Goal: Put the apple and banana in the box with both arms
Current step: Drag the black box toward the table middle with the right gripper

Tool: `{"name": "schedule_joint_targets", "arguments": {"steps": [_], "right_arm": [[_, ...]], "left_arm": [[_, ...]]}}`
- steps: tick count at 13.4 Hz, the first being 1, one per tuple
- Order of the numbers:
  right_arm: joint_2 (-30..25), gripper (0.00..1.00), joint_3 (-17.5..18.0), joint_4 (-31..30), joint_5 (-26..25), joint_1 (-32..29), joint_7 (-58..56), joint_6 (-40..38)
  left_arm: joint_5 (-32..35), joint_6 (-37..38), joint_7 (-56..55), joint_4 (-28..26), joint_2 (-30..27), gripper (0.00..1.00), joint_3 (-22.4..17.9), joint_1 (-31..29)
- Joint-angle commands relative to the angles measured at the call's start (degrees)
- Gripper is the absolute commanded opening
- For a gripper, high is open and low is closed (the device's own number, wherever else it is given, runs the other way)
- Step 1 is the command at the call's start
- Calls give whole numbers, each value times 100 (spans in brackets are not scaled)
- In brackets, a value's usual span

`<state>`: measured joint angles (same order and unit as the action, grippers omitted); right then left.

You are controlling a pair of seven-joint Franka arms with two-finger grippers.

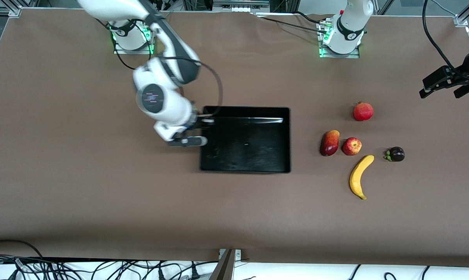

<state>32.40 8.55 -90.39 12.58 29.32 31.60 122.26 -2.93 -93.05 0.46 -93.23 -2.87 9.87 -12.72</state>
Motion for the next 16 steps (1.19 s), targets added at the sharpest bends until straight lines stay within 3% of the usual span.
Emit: {"name": "schedule_joint_targets", "arguments": {"steps": [1, 7, 8, 9, 12, 16], "right_arm": [[476, 0, -64, 461, 87, 459, 434, 629], [899, 0, -73, 426, -290, 839, 505, 1283], [899, 67, -90, 426, -291, 821, 505, 1292], [882, 100, -90, 426, -291, 821, 488, 1344], [383, 100, -73, 321, -309, 655, 418, 1057], [-890, 100, 41, -152, -291, -354, -135, -322]], "left_arm": [[91, 147, -46, 138, 32, 100, 15, -2], [21, 138, 50, 121, 137, 100, 41, 6], [46, 147, 155, 138, 181, 100, 41, 15], [90, 147, 252, 130, 216, 100, 85, 41], [99, 156, 253, 51, 523, 100, 85, 33], [397, -273, 227, -238, 1016, 100, 103, 42]]}}
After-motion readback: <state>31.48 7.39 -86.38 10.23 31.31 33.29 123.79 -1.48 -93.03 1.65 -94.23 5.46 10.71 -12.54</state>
